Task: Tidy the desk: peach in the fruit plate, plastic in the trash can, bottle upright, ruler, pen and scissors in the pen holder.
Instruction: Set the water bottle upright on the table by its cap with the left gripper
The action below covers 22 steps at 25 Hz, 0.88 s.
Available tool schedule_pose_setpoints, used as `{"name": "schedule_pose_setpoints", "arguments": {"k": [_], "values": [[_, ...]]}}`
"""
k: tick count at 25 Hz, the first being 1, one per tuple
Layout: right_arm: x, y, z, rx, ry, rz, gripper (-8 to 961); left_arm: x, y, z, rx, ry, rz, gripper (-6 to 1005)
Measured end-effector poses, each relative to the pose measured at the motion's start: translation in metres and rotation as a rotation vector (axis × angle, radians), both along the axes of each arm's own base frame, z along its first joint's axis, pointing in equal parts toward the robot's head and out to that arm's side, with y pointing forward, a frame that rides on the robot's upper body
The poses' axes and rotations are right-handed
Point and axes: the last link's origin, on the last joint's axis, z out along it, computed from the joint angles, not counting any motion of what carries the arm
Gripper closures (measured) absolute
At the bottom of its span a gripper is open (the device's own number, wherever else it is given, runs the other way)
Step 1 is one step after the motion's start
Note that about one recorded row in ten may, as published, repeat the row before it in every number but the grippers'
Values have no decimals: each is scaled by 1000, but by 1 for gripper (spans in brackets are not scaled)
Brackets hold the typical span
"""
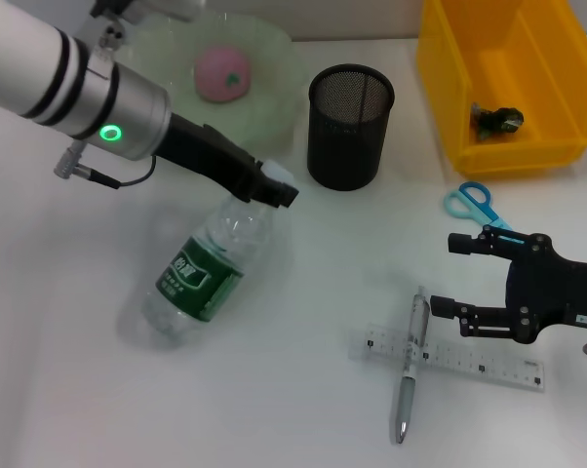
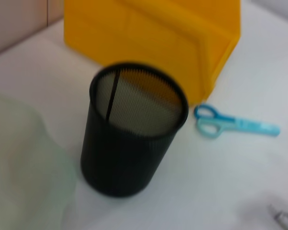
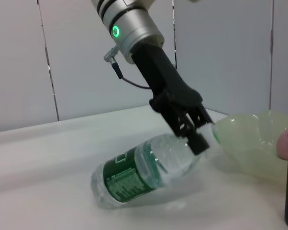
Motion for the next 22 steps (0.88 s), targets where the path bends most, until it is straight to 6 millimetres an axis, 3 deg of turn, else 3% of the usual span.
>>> {"name": "schedule_pose_setpoints", "arguments": {"k": [7, 22], "values": [[-2, 1, -1, -2, 4, 6, 142, -4, -3, 20, 18, -115, -26, 550], [-5, 4, -3, -4, 7, 8, 142, -20, -11, 42, 111, -266, -149, 553]]}}
